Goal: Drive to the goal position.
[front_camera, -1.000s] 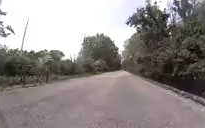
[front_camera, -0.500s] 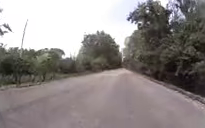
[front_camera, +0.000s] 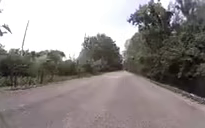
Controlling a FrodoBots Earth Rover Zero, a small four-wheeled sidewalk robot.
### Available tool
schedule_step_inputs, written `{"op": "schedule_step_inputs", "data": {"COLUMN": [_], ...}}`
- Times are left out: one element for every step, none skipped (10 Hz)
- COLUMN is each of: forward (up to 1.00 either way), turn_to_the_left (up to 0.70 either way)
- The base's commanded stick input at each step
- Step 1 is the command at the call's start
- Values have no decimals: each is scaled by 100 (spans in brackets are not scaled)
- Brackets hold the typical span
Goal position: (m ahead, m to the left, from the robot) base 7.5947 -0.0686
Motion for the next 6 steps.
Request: {"op": "schedule_step_inputs", "data": {"forward": [50,50,50,50,50,50], "turn_to_the_left": [0,0,0,0,0,0]}}
